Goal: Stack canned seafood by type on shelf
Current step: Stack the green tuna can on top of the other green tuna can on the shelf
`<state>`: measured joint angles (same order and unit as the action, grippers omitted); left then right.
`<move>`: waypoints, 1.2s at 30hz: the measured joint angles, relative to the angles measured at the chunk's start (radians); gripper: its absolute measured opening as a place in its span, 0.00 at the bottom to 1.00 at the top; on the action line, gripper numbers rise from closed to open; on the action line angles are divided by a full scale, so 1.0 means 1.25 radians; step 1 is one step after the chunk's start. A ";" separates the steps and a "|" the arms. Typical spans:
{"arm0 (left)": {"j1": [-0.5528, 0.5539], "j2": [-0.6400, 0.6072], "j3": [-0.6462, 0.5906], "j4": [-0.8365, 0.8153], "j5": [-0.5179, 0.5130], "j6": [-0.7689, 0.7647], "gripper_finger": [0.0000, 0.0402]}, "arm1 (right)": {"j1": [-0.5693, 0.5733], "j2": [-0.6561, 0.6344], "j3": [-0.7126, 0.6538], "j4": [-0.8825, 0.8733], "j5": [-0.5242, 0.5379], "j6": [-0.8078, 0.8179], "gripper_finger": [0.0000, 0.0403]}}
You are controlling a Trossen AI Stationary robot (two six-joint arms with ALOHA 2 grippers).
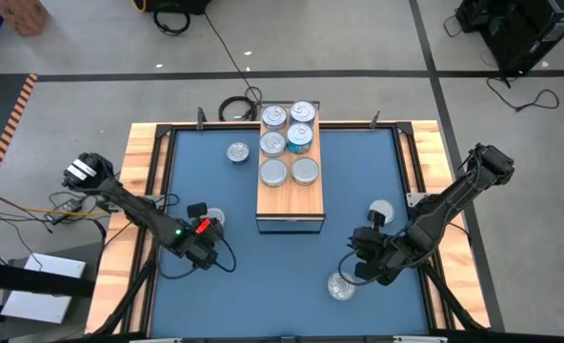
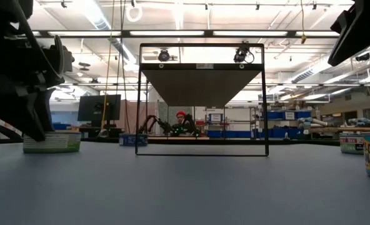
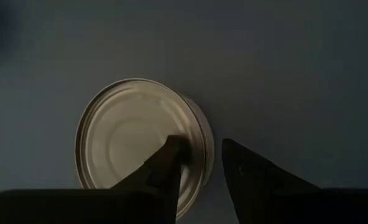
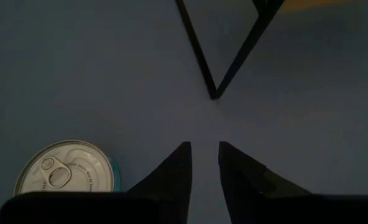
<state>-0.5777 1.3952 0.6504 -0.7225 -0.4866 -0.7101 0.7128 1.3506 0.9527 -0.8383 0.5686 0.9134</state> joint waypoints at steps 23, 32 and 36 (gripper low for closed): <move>0.000 0.007 0.097 0.049 0.095 0.040 0.01 | 0.000 0.000 0.000 0.161 0.000 -0.115 0.22; 0.000 0.007 0.164 0.144 0.165 0.067 0.00 | -0.007 0.031 0.001 0.418 0.004 -0.296 0.22; 0.000 0.007 0.168 0.223 0.191 0.084 0.00 | -0.012 0.086 0.001 0.497 0.008 -0.345 0.23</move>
<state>-0.5781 1.4036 0.8608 -0.4433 -0.2481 -0.6053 0.6982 1.4577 0.9535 -0.2169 0.5784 0.4821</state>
